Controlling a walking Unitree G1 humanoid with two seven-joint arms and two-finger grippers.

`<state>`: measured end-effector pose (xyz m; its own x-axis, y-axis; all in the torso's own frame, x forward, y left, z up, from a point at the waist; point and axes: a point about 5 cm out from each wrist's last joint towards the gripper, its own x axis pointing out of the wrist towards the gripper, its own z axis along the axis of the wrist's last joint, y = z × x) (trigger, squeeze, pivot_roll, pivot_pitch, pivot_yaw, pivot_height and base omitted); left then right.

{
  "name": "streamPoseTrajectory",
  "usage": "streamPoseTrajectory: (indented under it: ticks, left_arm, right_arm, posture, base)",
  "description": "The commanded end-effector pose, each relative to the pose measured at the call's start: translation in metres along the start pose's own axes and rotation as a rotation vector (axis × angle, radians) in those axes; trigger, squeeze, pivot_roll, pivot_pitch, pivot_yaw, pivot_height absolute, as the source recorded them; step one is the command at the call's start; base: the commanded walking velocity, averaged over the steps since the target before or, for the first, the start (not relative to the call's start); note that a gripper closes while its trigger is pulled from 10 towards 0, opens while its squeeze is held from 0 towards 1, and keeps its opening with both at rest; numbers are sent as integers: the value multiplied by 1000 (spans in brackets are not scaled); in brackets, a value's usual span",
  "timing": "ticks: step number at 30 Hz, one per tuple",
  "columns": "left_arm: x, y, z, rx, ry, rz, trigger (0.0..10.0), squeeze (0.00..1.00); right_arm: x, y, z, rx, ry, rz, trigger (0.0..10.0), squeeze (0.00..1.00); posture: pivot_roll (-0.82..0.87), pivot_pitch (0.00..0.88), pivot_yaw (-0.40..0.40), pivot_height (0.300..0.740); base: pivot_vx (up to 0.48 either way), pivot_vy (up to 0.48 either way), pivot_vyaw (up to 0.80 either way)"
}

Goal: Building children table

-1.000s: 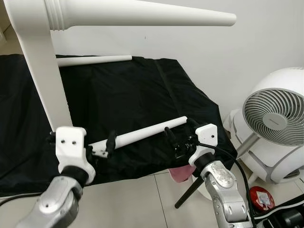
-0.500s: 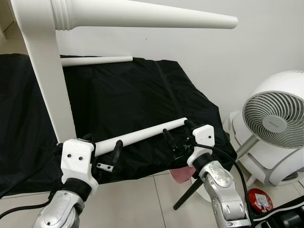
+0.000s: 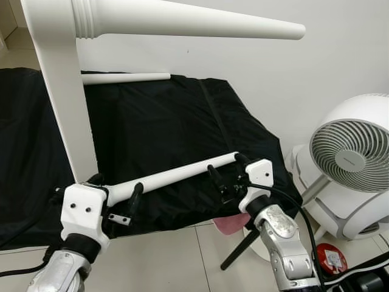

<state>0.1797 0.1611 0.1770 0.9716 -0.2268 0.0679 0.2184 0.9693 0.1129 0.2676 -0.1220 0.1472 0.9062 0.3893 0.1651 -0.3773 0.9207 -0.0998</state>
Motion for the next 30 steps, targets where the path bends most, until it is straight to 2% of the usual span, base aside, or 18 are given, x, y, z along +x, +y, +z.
streamPoseTrajectory:
  ticks: [1,9,12,14,19,26,30]
  left_arm:
    - [0,-9,-3,25,-2,-280,10000,0]
    - [10,5,-7,88,-4,-207,10000,0]
    - [17,15,-13,121,19,-136,10000,0]
    - [17,15,-13,121,19,-136,10000,0]
    - [24,29,-16,153,28,-46,10000,0]
    - [28,36,-17,179,30,-4,10000,0]
    - [31,48,-22,218,56,66,10000,0]
  right_arm:
    - [1,-1,-2,1,5,1,10000,0]
    - [1,-3,-1,1,-1,-17,10000,0]
    - [-1,-4,0,1,-3,-29,10000,0]
    - [-1,-4,0,1,-3,-29,10000,0]
    - [-2,-5,-1,2,-1,-40,10000,0]
    - [-1,-4,-1,3,-1,-44,10000,0]
    - [0,-4,0,7,-4,-49,10000,0]
  posture:
    - [80,0,-143,740]
    - [65,0,-131,740]
    - [57,0,-127,740]
    - [57,0,-127,740]
    - [52,0,-123,740]
    - [52,0,-123,740]
    - [54,0,-121,740]
  base:
    - [0,0,0]
    - [0,0,0]
    - [0,0,0]
    - [0,0,0]
    - [0,0,0]
    - [0,0,0]
    - [0,0,0]
